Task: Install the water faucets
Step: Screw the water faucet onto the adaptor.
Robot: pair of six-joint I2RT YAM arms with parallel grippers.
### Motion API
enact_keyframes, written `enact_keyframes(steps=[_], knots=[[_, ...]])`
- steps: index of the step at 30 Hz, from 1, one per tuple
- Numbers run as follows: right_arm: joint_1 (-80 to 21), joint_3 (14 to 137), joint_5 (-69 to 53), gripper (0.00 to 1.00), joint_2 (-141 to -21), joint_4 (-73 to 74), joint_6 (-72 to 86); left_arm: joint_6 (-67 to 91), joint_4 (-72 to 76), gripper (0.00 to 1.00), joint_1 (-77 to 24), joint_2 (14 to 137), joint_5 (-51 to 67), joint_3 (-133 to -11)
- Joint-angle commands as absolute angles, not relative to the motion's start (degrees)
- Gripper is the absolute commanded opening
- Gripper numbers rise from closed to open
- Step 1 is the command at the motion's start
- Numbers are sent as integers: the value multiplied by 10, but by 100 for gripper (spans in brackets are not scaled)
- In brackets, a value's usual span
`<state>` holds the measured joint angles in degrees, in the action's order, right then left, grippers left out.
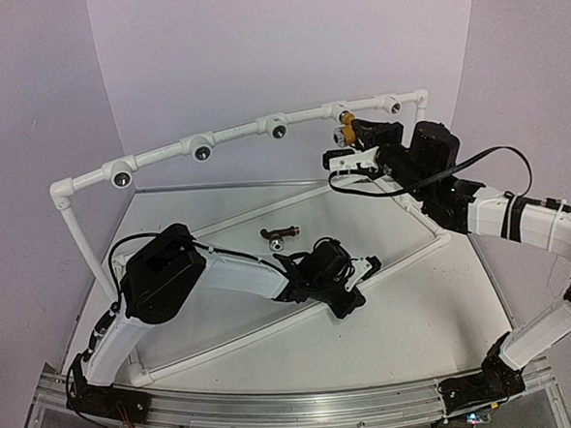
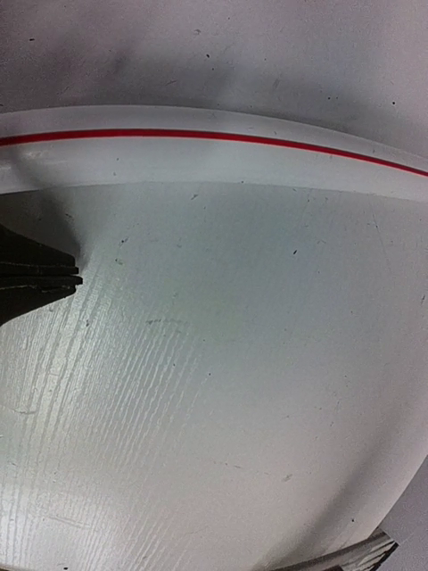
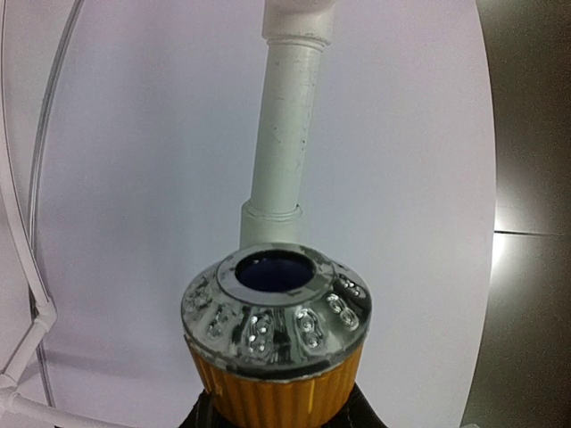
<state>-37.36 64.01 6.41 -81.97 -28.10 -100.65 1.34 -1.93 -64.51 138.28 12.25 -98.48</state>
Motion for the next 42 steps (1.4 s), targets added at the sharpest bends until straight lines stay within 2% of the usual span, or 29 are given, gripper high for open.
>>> enact_keyframes(steps=[1, 42], knots=[[-372, 683, 77, 0, -831, -310, -952, 4, -128, 0, -651, 1411, 126, -956], [-372, 700, 114, 0, -877, -349, -656, -14, -148, 0, -674, 1422, 102, -976]])
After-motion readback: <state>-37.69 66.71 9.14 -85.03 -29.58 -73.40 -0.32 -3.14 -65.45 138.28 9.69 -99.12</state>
